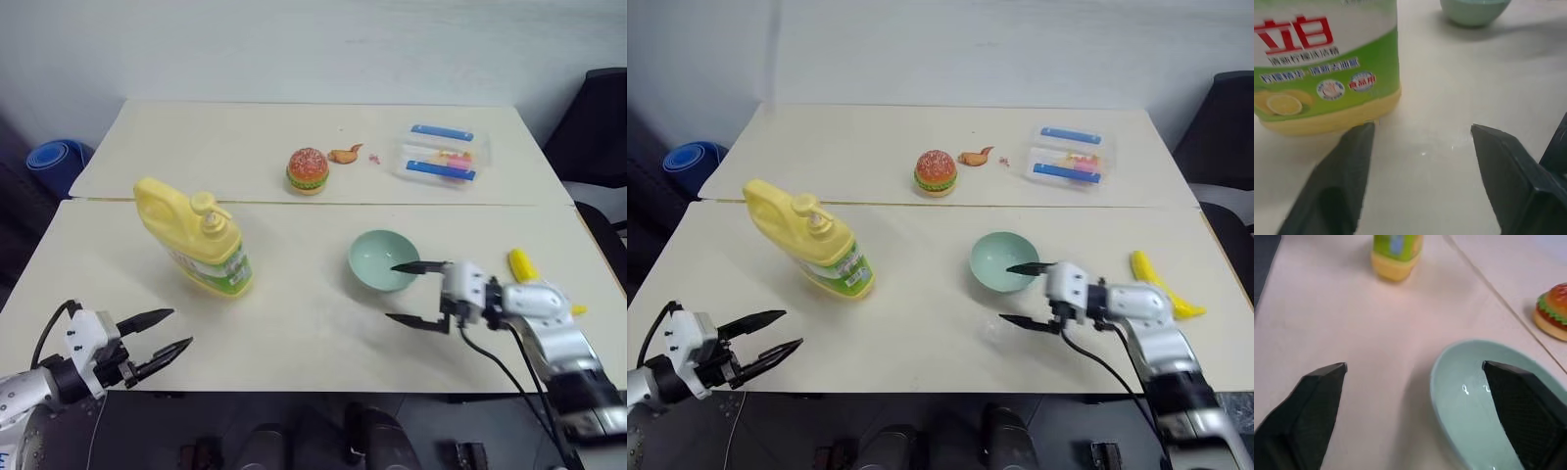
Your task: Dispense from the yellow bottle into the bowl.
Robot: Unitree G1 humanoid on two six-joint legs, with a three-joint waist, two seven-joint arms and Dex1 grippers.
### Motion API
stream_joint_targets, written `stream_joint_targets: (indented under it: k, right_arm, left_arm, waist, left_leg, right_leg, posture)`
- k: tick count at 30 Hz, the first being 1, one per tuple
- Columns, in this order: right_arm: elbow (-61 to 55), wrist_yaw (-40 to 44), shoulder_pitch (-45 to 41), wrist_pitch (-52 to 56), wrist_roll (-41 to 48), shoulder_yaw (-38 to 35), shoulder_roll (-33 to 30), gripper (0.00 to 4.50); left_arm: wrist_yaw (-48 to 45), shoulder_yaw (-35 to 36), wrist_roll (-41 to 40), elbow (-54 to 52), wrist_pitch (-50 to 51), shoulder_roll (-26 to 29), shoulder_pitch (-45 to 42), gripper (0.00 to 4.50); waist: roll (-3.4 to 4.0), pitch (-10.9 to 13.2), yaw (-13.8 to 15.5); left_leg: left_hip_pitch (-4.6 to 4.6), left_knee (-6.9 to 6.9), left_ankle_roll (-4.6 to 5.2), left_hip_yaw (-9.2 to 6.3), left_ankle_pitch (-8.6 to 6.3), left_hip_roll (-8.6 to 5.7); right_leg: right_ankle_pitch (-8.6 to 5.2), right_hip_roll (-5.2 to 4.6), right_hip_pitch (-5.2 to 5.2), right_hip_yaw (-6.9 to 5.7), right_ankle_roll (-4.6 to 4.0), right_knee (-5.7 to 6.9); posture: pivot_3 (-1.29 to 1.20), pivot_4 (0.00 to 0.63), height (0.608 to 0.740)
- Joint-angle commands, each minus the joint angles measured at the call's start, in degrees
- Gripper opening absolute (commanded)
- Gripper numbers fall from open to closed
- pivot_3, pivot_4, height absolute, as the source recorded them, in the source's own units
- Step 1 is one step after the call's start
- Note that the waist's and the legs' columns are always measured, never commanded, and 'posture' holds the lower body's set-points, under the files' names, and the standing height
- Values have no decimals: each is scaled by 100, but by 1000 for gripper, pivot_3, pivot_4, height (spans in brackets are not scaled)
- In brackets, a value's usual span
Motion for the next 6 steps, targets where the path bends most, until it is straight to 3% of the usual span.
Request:
stream_joint_targets:
  k: [1,6]
  right_arm:
    - [-323,314,772,-299,225,-547,-247,4500]
    - [441,76,1071,-1551,-231,-869,128,4500]
  left_arm:
    - [190,-54,423,249,-607,-81,86,3626]
    - [410,-151,579,404,-805,-121,121,3626]
  waist:
    - [2,2,47]
    - [-3,1,23]
  left_leg:
    - [0,0,4,4,-2,-1]
    - [3,0,33,18,-17,-1]
  right_leg:
    - [0,-2,0,3,0,0]
    - [6,-3,3,14,-1,2]
  posture:
    - [0,150,740]
    - [0,150,740]
